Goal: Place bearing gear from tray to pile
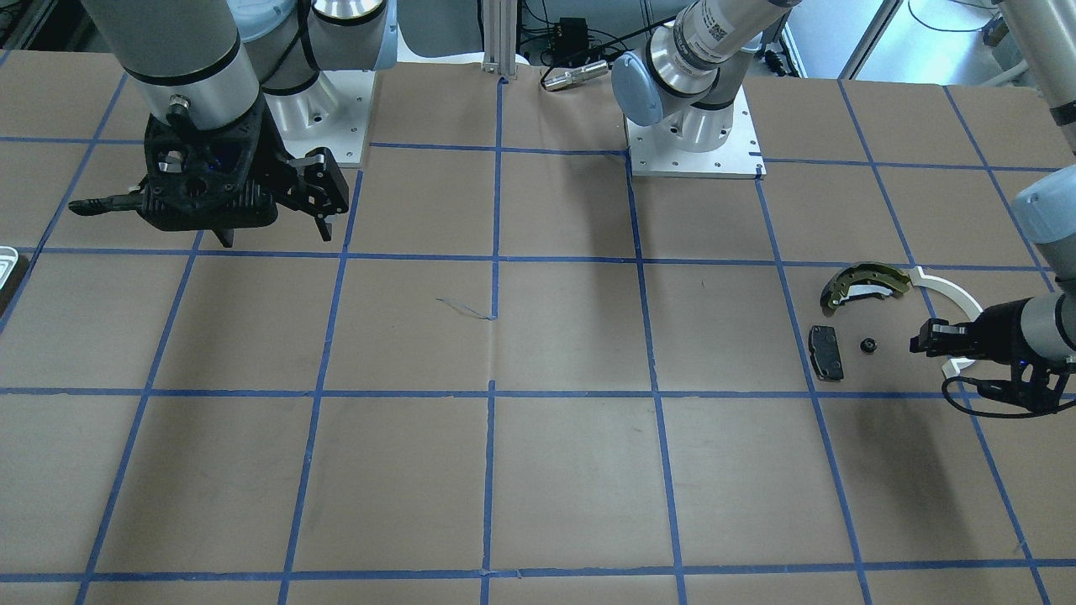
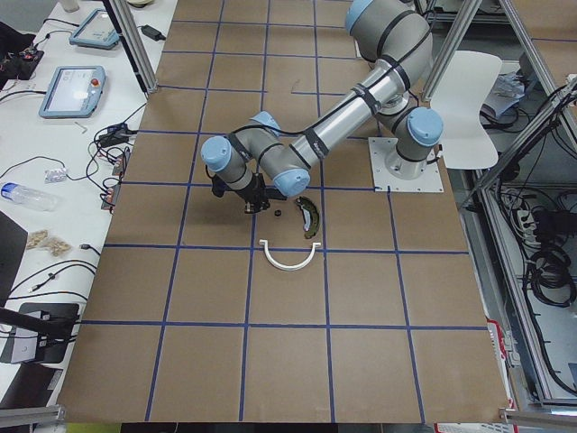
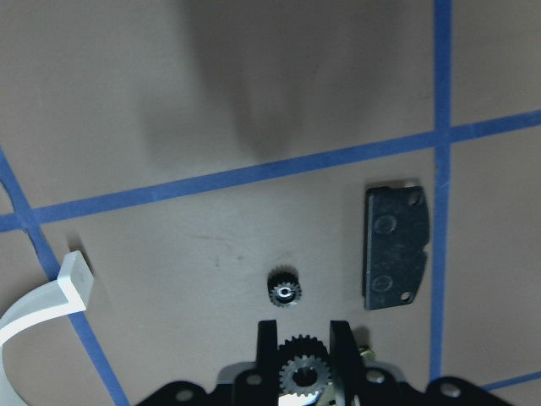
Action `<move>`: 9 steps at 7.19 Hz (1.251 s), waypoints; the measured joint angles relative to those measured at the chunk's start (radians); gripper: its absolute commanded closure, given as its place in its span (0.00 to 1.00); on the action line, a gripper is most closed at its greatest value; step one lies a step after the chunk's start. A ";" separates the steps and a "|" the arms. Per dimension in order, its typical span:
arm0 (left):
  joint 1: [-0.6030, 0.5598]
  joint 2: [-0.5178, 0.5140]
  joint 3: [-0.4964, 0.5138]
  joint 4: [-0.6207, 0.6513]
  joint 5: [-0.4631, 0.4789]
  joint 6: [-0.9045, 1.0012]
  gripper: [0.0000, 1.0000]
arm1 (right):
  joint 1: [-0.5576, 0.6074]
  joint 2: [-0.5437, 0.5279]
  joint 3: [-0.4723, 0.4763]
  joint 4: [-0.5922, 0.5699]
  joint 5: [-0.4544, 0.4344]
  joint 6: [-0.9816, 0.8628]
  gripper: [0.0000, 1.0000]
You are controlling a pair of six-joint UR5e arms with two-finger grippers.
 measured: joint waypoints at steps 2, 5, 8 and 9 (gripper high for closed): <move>0.018 -0.042 -0.015 0.048 -0.003 0.036 1.00 | 0.000 0.000 0.005 -0.003 0.000 0.001 0.00; 0.020 -0.071 -0.039 0.073 -0.003 0.040 1.00 | 0.001 0.000 0.006 -0.004 -0.002 0.000 0.00; 0.023 -0.064 -0.059 0.064 0.003 0.037 1.00 | 0.001 0.000 0.006 -0.005 -0.001 0.001 0.00; 0.023 -0.062 -0.061 0.060 0.004 0.037 1.00 | 0.001 0.000 0.006 -0.005 -0.001 0.001 0.00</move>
